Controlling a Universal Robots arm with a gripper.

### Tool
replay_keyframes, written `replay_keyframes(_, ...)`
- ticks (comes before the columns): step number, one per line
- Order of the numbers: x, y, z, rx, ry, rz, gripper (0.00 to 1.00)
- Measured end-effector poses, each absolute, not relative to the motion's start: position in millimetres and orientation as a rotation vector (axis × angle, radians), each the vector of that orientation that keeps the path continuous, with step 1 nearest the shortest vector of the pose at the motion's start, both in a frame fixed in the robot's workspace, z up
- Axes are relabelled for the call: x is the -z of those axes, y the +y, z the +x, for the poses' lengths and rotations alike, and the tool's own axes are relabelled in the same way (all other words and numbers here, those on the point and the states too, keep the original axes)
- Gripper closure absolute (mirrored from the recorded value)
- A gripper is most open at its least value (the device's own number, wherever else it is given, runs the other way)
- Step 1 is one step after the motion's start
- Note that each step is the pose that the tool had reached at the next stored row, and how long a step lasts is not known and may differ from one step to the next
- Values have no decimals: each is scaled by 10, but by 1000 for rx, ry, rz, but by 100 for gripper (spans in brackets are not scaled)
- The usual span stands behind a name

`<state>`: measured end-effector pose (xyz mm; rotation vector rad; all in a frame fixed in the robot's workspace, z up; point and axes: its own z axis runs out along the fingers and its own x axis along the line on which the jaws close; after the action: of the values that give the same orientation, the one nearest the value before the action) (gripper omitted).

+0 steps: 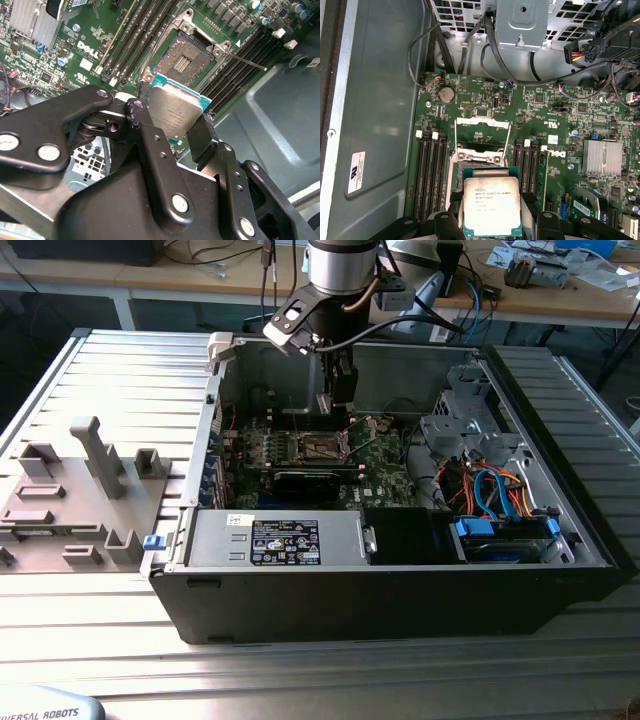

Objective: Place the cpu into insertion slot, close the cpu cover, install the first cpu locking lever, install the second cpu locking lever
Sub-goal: 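Place the cpu into insertion slot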

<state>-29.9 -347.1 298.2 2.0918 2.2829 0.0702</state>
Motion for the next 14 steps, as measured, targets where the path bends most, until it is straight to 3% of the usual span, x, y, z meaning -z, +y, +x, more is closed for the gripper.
replay_keyframes(14,-2982,-3471,-299,-69,2264,2112,46)
